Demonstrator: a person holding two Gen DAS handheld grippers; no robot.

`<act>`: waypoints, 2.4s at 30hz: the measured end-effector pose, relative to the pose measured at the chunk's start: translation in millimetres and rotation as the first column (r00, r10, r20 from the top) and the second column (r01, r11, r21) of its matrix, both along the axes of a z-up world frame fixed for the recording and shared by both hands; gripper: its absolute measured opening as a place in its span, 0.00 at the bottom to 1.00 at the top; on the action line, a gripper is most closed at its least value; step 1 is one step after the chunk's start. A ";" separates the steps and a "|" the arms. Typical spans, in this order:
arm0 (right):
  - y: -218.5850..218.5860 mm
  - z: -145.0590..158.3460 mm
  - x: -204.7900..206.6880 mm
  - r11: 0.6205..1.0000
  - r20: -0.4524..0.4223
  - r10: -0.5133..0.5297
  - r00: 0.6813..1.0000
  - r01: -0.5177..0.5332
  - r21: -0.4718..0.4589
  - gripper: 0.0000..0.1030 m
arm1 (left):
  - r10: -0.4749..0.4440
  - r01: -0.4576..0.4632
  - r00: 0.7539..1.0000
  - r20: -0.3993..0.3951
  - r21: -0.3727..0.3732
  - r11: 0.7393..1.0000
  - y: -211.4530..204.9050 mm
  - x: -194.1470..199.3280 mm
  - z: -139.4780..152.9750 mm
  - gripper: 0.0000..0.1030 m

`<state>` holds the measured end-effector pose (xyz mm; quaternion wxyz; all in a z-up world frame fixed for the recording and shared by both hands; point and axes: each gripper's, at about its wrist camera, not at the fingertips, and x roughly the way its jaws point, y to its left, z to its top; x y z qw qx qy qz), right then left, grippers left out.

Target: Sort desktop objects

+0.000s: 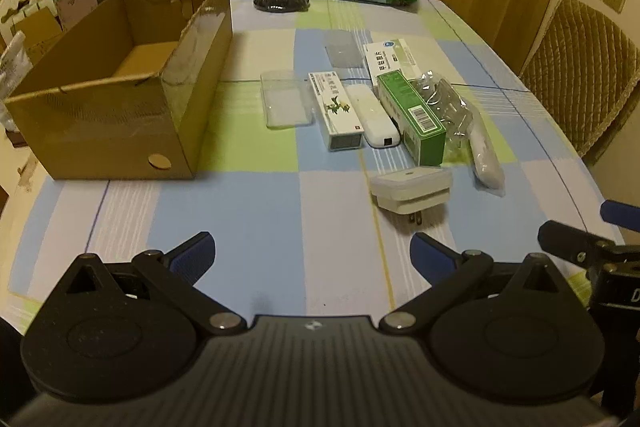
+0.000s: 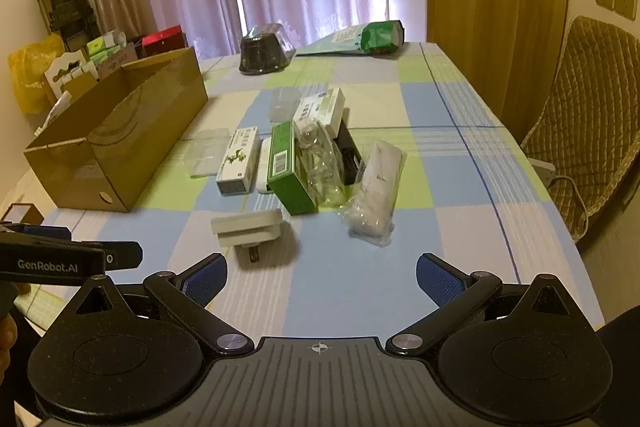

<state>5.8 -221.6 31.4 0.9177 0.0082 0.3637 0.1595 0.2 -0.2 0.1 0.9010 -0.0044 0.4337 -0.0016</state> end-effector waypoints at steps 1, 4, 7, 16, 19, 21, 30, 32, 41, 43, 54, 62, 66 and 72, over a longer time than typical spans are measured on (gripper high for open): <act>-0.2 -0.2 0.3 1.000 -0.002 -0.001 1.000 0.001 0.000 1.00 | 0.000 0.000 1.000 0.001 0.001 1.000 -0.7 0.5 0.4 0.99; -1.0 -1.0 1.1 1.000 -0.007 -0.005 1.000 0.005 -0.002 1.00 | 0.002 -0.002 1.000 0.007 -0.015 1.000 -1.4 1.5 1.6 0.99; -1.7 -1.7 1.9 1.000 -0.012 -0.008 1.000 0.008 -0.003 1.00 | 0.008 -0.006 1.000 0.027 -0.046 0.999 5.1 -1.9 -0.5 0.99; -4.0 -3.8 4.4 1.000 -0.026 -0.019 0.999 0.019 -0.008 1.00 | 0.004 -0.004 1.000 0.002 -0.047 0.999 7.2 1.8 -0.1 0.99; -3.4 -4.2 4.5 1.000 -0.027 -0.020 0.999 0.020 -0.007 1.00 | 0.001 0.000 1.000 0.005 -0.046 0.999 6.9 0.7 -0.4 0.99; -4.3 -4.5 5.0 1.000 -0.029 -0.020 0.999 0.020 -0.004 1.00 | 0.000 0.001 1.000 0.006 -0.047 0.999 6.7 0.4 -0.6 0.99; -5.5 -5.6 4.4 1.000 -0.028 -0.027 0.999 0.027 0.006 1.00 | -0.001 0.001 1.000 0.001 -0.050 0.999 5.9 0.1 -0.8 0.99; -5.7 -5.9 4.7 1.000 -0.031 -0.028 0.999 0.028 0.007 1.00 | -0.002 0.002 1.000 -0.001 -0.053 0.999 5.7 -0.2 -1.1 0.99; -8.0 -7.3 6.5 0.999 -0.047 -0.039 0.998 0.039 0.010 1.00 | -0.001 0.001 1.000 -0.008 -0.064 0.998 6.5 -0.7 -2.3 0.99; -9.0 -7.7 6.9 0.999 -0.051 -0.042 0.998 0.043 0.013 1.00 | -0.002 0.001 1.000 -0.009 -0.066 0.998 6.5 -0.7 -2.4 0.99; -10.3 -8.6 9.0 0.999 -0.062 -0.047 0.997 0.047 0.012 1.00 | 0.002 -0.003 1.000 -0.012 -0.073 0.997 6.9 -2.3 -4.3 0.99; -10.3 -9.1 9.5 0.999 -0.065 -0.049 0.997 0.050 0.011 1.00 | 0.008 -0.009 1.000 -0.018 -0.072 0.997 4.3 -1.8 -5.0 0.99; -10.4 -9.5 9.4 0.999 -0.067 -0.049 0.997 0.050 0.011 1.00 | 0.006 -0.007 1.000 -0.021 -0.077 0.997 4.3 -1.0 -4.7 0.99; -10.6 -9.7 10.4 0.999 -0.070 -0.050 0.996 0.051 0.011 1.00 | 0.005 -0.007 1.000 -0.023 -0.083 0.997 5.1 -0.7 -4.7 0.99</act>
